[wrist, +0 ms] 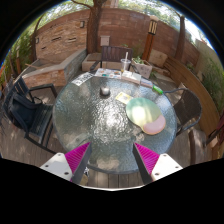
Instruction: Arrange mouse
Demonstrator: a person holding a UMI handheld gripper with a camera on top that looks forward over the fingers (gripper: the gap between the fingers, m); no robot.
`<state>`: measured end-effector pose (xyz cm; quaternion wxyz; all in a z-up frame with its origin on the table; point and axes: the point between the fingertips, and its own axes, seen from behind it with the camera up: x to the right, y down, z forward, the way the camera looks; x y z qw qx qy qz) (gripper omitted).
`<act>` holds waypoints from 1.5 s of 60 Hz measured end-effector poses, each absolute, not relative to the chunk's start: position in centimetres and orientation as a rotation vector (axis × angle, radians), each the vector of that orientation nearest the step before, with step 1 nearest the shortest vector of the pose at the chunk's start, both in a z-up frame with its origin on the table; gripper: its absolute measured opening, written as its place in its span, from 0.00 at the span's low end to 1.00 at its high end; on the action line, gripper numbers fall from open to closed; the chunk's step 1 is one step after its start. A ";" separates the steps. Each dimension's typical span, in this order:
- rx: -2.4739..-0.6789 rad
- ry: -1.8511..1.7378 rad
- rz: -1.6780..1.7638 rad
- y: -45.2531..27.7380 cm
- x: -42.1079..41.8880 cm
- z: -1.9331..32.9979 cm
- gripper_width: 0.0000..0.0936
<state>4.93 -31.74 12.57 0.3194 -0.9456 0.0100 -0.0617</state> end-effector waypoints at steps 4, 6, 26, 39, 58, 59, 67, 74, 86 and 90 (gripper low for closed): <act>-2.451 0.007 -0.149 -27.0 3.6 10.2 0.92; -2.431 0.002 -0.139 -24.4 3.0 9.1 0.92; -2.309 -0.003 -0.125 0.9 2.9 1.3 0.91; -2.333 0.010 -0.065 6.1 3.7 -1.8 0.70; -2.326 -0.087 -0.001 6.0 3.0 -1.6 0.41; -2.327 -0.089 0.009 5.8 2.9 -1.4 0.41; -2.239 -0.122 0.101 4.6 2.7 4.6 0.41; -2.080 -0.080 0.193 2.6 4.4 15.4 0.40; -2.013 0.055 0.116 -0.8 16.3 20.9 0.40; -2.096 0.083 0.049 -2.6 20.6 16.9 0.40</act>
